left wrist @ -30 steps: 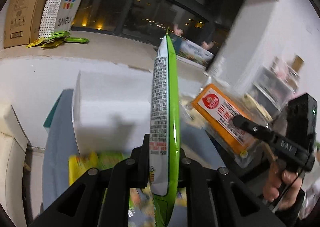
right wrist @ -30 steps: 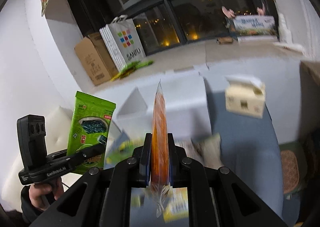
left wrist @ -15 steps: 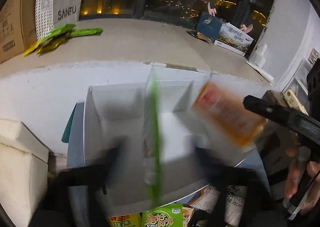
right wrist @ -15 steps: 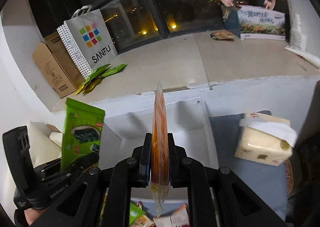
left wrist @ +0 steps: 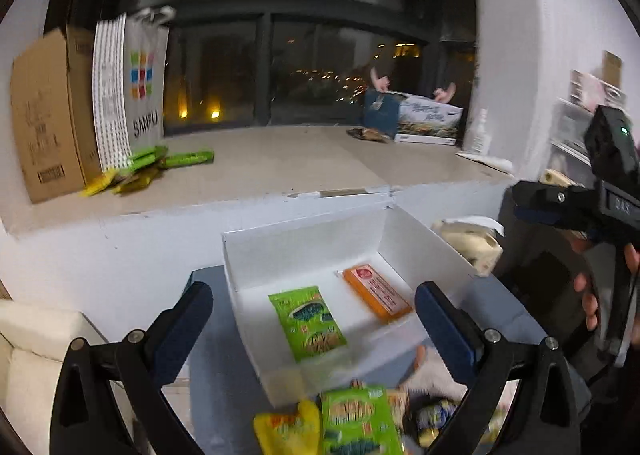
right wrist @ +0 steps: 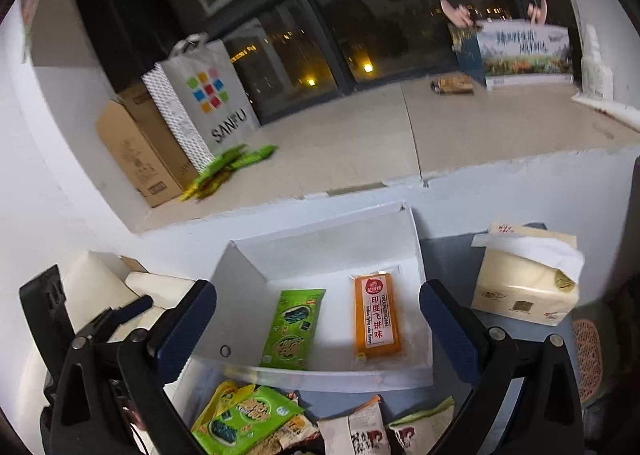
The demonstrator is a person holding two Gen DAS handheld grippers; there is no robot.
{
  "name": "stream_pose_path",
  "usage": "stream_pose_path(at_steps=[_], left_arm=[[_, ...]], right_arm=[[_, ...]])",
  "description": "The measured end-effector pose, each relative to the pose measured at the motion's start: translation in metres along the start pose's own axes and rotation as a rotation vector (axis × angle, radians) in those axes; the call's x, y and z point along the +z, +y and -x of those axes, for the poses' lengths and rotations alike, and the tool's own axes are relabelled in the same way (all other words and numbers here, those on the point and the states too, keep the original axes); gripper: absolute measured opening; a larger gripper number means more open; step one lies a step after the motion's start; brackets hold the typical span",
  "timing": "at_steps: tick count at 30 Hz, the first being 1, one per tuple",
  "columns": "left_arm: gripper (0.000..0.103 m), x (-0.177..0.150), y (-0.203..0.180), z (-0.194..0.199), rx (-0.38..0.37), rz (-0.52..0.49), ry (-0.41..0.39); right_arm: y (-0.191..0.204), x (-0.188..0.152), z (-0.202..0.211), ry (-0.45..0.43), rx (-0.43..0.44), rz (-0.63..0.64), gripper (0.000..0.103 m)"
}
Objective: Organize snacks
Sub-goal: 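Move the left gripper back to the pile and grasp another green seaweed pack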
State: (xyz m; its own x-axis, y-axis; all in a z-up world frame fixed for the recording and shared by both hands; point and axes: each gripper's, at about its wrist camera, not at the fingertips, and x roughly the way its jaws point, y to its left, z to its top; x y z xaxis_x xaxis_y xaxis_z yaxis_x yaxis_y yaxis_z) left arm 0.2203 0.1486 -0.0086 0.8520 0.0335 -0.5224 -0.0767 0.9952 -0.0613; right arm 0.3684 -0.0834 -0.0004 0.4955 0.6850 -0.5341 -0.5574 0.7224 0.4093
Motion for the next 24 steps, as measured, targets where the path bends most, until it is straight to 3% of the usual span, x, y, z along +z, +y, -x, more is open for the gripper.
stream_pose_path(at_steps=[3,6,13,16,19,24], left_arm=[[0.103,-0.018,-0.005,0.030,-0.051,0.000,0.043],[0.103,-0.043,-0.012,0.061,-0.076,0.002,0.034],[0.103,-0.122,-0.018,0.101,-0.112,0.076,0.046],[0.103,-0.139,-0.021,0.096,-0.097,0.104,0.104],[0.103,-0.142,-0.023,0.075,-0.127,0.139,0.197],[0.103,-0.131,-0.028,0.025,-0.092,0.116,0.314]], right_arm=[[0.006,-0.015,0.027,-0.023,0.046,0.015,0.103],[0.012,-0.039,0.057,-0.061,0.092,0.041,0.103],[0.035,-0.124,0.119,-0.105,0.141,0.180,0.103],[0.042,-0.159,0.120,-0.051,0.160,0.179,0.103],[0.043,-0.182,0.121,-0.030,0.160,0.168,0.103],[0.043,-0.189,0.129,-0.046,0.139,0.172,0.103]])
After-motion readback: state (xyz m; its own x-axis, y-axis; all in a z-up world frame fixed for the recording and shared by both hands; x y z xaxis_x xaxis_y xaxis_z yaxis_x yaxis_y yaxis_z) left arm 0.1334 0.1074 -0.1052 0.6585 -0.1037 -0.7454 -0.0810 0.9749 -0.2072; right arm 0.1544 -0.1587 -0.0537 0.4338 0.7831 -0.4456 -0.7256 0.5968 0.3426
